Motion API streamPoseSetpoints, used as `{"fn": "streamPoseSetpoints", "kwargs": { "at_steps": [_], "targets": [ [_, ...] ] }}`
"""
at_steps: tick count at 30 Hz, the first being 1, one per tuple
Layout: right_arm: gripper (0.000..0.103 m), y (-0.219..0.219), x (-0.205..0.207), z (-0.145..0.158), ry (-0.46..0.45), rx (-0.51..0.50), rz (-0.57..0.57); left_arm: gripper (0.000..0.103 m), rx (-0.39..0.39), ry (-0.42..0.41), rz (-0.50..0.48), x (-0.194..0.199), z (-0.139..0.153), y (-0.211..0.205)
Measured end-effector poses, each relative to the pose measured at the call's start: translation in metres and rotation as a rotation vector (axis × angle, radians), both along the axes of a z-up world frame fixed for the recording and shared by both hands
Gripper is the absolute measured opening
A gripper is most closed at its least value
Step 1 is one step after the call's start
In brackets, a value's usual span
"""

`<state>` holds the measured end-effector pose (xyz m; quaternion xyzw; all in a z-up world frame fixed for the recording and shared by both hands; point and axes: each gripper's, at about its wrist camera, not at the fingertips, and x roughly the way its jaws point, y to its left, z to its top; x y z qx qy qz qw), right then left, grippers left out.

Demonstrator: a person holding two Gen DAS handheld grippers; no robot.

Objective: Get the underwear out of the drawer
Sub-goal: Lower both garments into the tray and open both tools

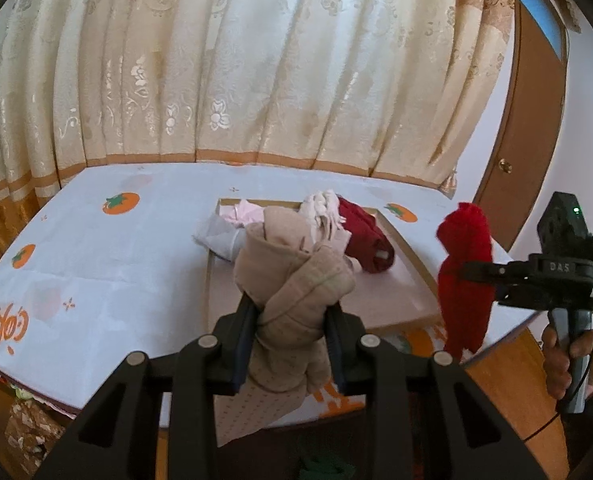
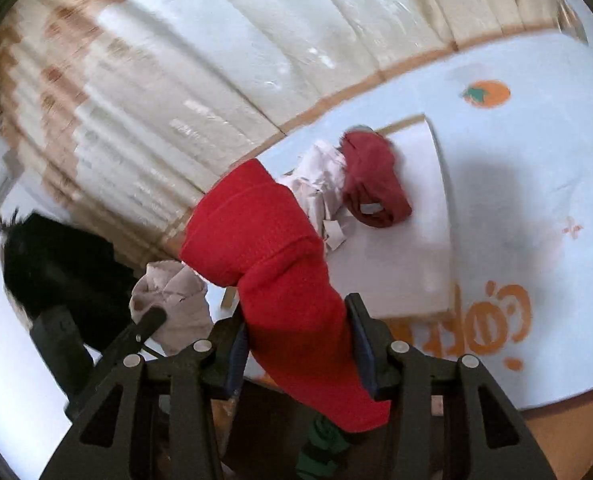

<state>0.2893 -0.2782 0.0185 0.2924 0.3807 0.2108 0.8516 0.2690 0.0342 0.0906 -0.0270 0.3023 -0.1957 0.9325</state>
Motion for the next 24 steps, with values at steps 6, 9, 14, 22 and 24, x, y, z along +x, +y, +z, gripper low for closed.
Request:
{"fn": "streamPoseSetpoints", "kwargs": {
  "at_steps": [6, 9, 14, 22, 24],
  "targets": [
    [0.048, 0.008, 0.039, -0.007, 0.002, 0.023, -0.058, 0.031, 0.006, 0.006, 0.019, 0.037, -0.009, -0.012],
    [0.048, 0.016, 0.070, -0.017, 0.039, 0.060, -0.082, 0.031, 0.002, 0.028, 0.027, 0.056, -0.020, -0.020],
    [0.048, 0.034, 0.103, -0.040, 0.077, -0.050, -0.159, 0.031, 0.036, 0.035, 0.037, 0.076, -0.037, -0.038],
    [0.048, 0.043, 0.120, -0.067, 0.092, -0.090, -0.185, 0.031, 0.063, 0.055, 0.053, 0.101, -0.058, -0.055],
    [0.048, 0.045, 0.122, -0.069, 0.082, -0.101, -0.194, 0.031, 0.056, 0.060, 0.061, 0.107, -0.059, -0.058]
  ]
}}
